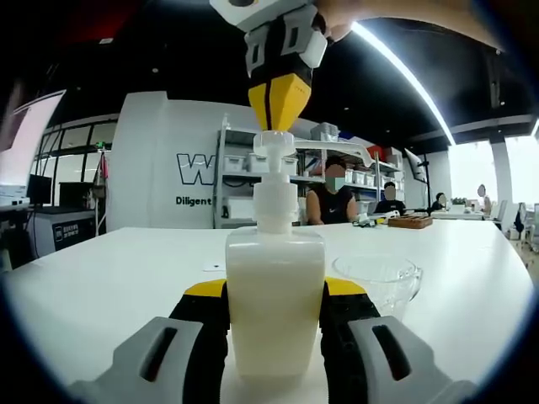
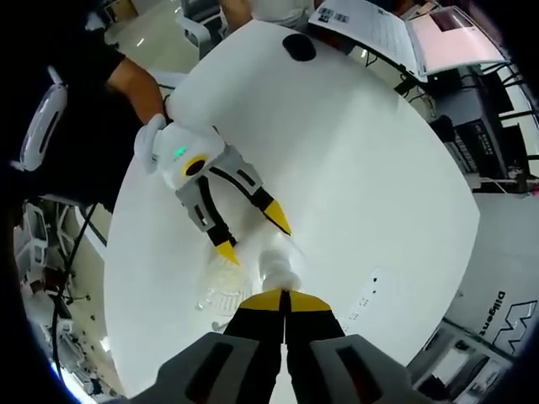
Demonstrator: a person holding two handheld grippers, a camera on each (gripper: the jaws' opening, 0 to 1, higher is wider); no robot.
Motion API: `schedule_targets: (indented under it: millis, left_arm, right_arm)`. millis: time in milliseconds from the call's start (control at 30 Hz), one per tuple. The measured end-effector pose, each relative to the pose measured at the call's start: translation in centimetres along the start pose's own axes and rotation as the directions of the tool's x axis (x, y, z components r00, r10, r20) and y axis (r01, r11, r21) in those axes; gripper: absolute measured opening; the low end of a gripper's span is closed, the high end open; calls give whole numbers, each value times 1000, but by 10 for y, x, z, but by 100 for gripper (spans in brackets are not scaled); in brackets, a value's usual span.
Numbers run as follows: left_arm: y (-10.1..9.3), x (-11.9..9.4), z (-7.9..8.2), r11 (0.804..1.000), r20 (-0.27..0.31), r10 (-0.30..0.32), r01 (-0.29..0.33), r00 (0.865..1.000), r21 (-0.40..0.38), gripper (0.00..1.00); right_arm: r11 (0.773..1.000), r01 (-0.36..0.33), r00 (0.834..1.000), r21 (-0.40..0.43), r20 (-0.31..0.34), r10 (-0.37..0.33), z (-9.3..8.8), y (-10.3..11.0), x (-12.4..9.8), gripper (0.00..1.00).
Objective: Hold the bottle steady, press the pump all the way down and release, and repeat the specified number of times to dispense into the cup
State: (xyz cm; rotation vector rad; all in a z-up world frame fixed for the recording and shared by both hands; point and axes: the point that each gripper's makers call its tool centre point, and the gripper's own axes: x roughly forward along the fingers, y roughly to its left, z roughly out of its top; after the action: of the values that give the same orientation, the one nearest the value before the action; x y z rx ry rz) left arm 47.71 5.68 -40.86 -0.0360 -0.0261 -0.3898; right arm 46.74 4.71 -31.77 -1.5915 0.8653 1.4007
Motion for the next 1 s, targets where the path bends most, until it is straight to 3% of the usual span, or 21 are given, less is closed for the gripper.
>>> schedule_targets:
  millis: [367,1000]
  left_arm:
    - [0,0,0,1000,1,12,-12,1000,3,40]
    - [-2,-7,1,1000,5,18,-18,1000,3,40]
  right_arm:
    - [1000,15,999,7,39,-15,0,-1,0,0]
    - [999,29,999,15,39,-30,3,-2,0,0]
